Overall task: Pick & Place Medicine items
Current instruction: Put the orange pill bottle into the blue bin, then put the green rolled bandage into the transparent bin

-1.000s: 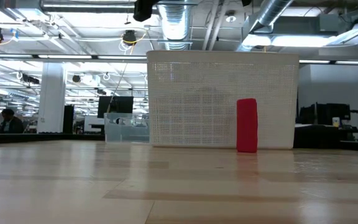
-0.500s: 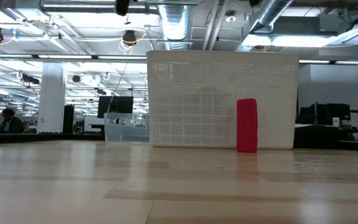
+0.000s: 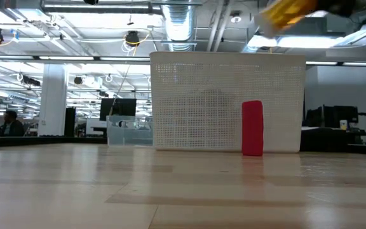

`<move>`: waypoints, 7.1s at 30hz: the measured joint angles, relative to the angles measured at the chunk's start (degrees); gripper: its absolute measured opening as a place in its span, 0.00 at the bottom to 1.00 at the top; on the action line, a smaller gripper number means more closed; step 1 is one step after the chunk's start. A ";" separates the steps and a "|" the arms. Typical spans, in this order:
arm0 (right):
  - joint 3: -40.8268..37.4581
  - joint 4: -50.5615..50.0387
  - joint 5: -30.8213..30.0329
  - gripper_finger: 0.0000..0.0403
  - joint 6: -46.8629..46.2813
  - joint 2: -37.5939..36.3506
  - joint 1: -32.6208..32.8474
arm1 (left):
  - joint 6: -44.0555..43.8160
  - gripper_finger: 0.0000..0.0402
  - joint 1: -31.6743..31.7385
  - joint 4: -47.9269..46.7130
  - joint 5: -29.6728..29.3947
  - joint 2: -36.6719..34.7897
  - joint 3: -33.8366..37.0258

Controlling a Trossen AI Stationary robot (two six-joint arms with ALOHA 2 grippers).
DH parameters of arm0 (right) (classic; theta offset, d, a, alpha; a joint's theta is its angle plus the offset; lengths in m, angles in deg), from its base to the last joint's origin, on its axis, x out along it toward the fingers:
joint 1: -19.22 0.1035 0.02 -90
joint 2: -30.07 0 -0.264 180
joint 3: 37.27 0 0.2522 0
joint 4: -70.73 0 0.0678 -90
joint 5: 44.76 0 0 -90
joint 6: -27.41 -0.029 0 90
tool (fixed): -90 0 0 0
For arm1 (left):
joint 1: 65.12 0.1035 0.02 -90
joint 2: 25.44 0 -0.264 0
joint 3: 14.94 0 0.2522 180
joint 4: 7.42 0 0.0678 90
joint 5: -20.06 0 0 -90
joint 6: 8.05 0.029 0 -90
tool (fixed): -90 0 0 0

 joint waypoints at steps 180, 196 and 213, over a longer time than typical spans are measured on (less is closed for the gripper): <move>15.02 42.43 7.15 0.27 42.47 13.98 -10.76 | 41.00 0.67 -5.68 32.54 2.15 19.32 0.02; 14.93 39.69 10.79 0.27 42.20 13.98 -9.93 | 45.11 0.67 -6.78 33.47 14.07 19.12 0.01; 14.93 41.72 10.79 0.22 41.98 14.05 -10.07 | 43.82 0.67 -5.08 36.43 16.75 19.04 -0.02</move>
